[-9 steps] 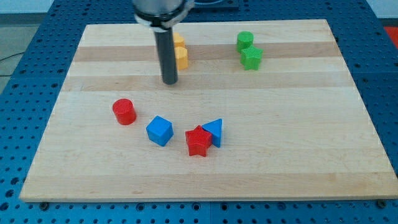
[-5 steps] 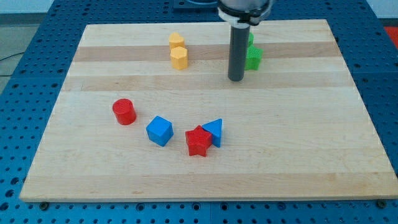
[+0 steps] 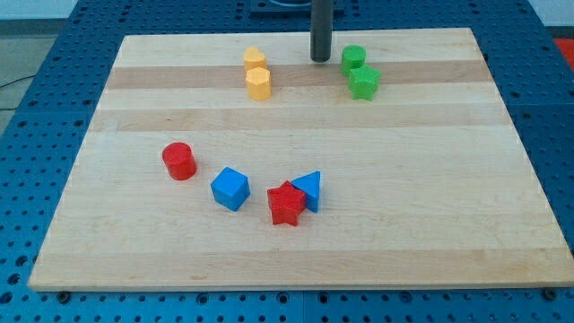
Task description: Push the green blocks downwards
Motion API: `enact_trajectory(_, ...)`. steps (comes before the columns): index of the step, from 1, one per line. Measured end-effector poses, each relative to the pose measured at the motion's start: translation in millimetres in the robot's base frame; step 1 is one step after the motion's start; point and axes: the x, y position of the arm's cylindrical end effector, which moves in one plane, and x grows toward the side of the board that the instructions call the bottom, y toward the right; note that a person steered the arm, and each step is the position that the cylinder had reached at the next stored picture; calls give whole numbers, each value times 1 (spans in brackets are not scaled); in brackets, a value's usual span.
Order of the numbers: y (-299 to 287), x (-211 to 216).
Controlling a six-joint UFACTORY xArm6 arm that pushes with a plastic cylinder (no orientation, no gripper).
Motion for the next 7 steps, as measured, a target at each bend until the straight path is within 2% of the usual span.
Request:
enact_trajectory(3, -1, -8)
enact_trajectory(5, 53, -35)
enact_trajectory(6, 62, -10)
enact_trajectory(7, 54, 35)
